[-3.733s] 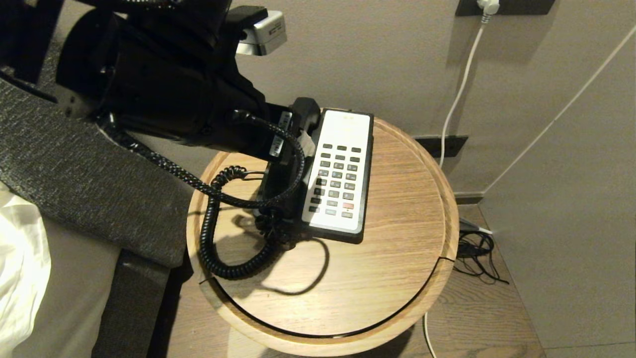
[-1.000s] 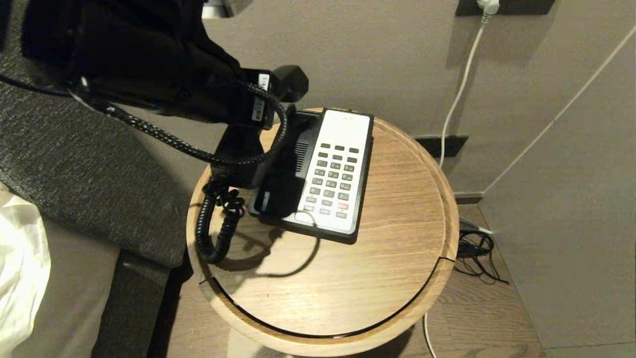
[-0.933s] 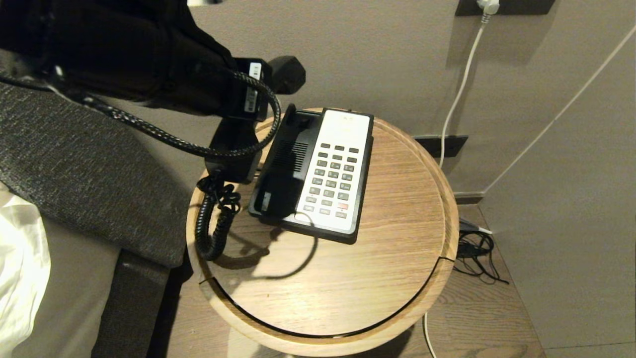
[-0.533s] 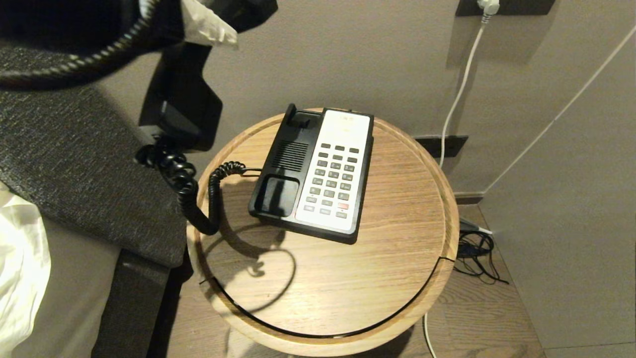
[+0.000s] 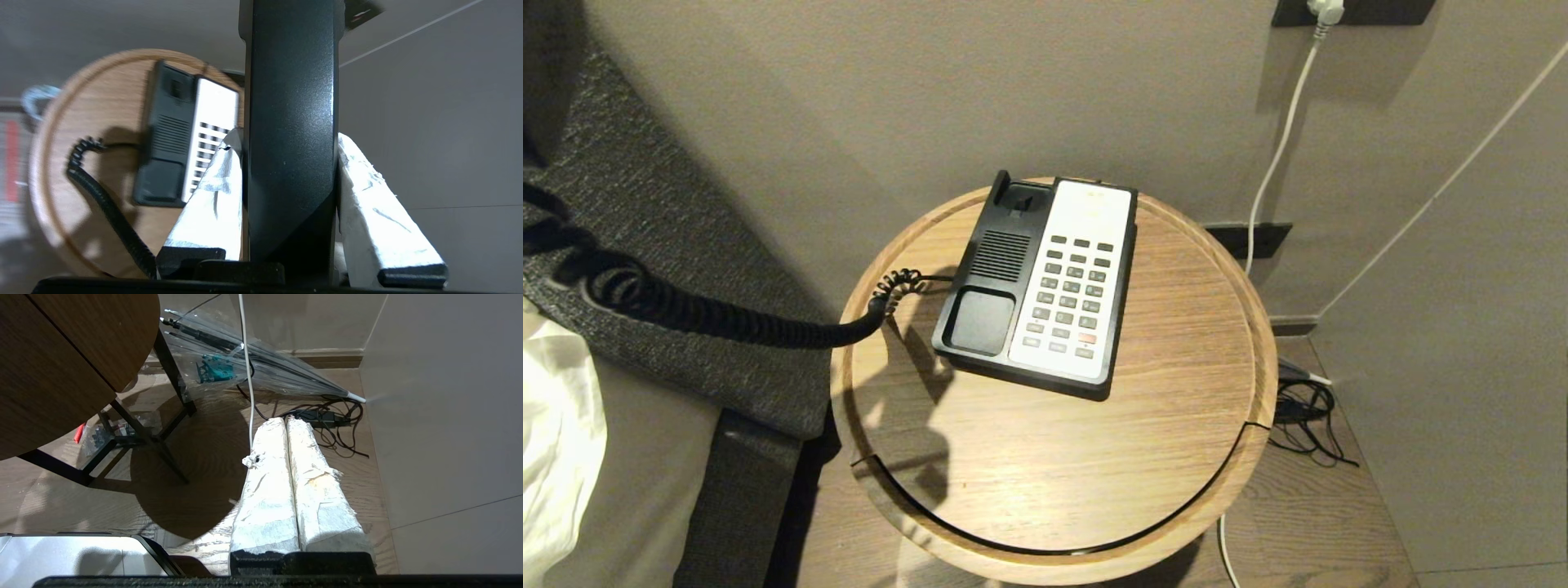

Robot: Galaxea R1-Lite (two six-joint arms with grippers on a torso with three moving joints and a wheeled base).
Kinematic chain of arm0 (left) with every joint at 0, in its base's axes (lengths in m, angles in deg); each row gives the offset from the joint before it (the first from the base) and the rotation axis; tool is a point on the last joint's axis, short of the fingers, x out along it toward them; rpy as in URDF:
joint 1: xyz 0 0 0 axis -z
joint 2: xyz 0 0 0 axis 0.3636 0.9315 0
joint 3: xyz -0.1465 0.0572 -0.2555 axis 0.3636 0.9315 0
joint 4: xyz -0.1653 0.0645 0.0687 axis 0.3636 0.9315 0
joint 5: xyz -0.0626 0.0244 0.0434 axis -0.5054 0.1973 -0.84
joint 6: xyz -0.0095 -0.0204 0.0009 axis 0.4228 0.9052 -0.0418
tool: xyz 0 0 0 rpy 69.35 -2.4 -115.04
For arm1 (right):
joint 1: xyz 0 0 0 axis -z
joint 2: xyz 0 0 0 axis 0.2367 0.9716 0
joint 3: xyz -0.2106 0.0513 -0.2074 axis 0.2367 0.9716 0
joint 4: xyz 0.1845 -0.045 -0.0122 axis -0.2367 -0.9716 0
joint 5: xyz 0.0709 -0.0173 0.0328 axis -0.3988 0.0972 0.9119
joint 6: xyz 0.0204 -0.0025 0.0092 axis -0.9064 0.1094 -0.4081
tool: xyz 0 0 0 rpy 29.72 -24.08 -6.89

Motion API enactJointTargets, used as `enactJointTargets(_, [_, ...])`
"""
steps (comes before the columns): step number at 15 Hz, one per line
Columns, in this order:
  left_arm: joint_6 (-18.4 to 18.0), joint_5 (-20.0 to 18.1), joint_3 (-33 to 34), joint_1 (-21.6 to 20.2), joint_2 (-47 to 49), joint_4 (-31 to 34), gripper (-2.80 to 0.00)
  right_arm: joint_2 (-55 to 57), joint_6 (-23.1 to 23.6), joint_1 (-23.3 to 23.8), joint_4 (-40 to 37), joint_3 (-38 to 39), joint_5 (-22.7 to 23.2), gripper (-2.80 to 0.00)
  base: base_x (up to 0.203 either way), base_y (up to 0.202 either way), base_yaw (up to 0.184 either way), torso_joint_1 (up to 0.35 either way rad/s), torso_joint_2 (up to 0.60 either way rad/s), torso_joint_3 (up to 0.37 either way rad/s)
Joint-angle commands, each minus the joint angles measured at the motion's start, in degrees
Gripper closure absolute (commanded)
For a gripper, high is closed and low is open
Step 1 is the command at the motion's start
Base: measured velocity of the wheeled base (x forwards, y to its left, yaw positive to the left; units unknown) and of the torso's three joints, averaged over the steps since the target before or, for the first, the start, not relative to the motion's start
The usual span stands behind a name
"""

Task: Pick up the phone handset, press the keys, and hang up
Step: Dial the number

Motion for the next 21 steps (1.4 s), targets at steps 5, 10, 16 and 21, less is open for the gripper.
enactJointTargets(5, [8.7,-8.3,0.9,0.0,-7.3,1.8,0.00,0.0,0.0,0.0,0.0,0.0,0.0,0.00,0.000,0.000,0.000,0.000,0.00,0.000])
enactJointTargets(10, [9.2,-8.8,2.3,0.0,-7.6,1.7,0.00,0.0,0.2,0.0,0.0,0.0,0.0,0.00,0.000,0.000,0.000,0.000,0.00,0.000])
enactJointTargets(16, [9.2,-8.8,2.8,0.0,-7.8,2.1,0.00,0.0,-0.4,0.0,0.0,0.0,0.0,0.00,0.000,0.000,0.000,0.000,0.00,0.000])
enactJointTargets(21, [9.1,-8.8,2.8,-0.1,-7.6,2.0,0.00,0.0,-0.7,0.0,0.0,0.0,-0.1,0.00,0.000,0.000,0.000,0.000,0.00,0.000])
